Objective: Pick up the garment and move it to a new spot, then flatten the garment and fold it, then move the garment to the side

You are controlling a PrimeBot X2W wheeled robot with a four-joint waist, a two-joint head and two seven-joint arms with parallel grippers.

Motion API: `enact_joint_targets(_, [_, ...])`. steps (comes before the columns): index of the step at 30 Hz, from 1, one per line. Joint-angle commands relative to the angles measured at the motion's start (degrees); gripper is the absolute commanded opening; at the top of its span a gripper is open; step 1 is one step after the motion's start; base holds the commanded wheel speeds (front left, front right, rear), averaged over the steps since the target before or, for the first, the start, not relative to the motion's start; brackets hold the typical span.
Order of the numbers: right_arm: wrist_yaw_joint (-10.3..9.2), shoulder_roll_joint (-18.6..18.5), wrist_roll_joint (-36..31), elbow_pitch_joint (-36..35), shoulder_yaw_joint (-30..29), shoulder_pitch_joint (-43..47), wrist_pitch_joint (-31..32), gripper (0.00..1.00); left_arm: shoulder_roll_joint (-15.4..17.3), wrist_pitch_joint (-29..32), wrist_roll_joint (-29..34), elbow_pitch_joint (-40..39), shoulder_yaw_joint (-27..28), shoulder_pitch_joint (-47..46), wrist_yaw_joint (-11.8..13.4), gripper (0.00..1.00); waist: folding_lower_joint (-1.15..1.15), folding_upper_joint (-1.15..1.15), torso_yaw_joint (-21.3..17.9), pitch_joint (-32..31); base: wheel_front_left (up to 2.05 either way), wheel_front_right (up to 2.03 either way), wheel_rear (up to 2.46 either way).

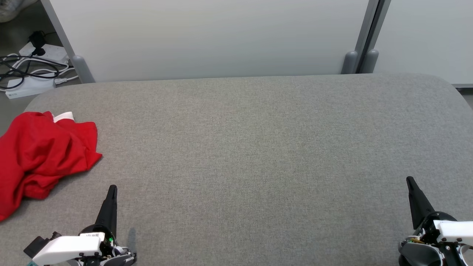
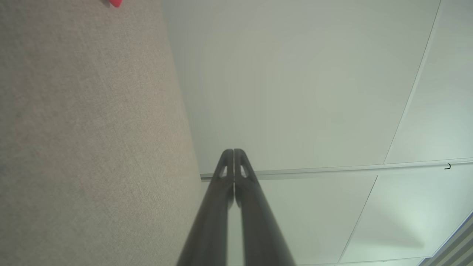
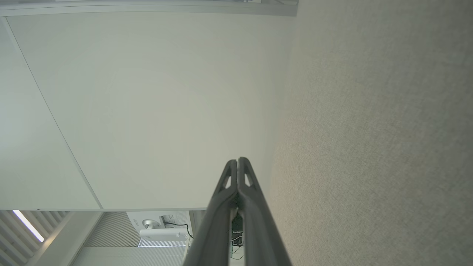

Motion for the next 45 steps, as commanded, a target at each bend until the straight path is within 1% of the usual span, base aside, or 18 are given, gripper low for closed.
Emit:
enact_joint_targets(1, [0.08,-0.6,0.7,-1.7,0.9,-0.9,0.4,0.0,1.1,0.4,-0.3,-1.6,1.8,-3.3,-0.5,0.0,0.0,0.0,0.0,0.0,0.0,0.0,0.0])
enact_joint_targets(45, [0.08,-0.6,0.7,-1.7,0.9,-0.9,0.4,0.0,1.1,0.4,-0.3,-1.6,1.8,-3.3,-0.5,0.0,0.0,0.0,0.0,0.0,0.0,0.0,0.0])
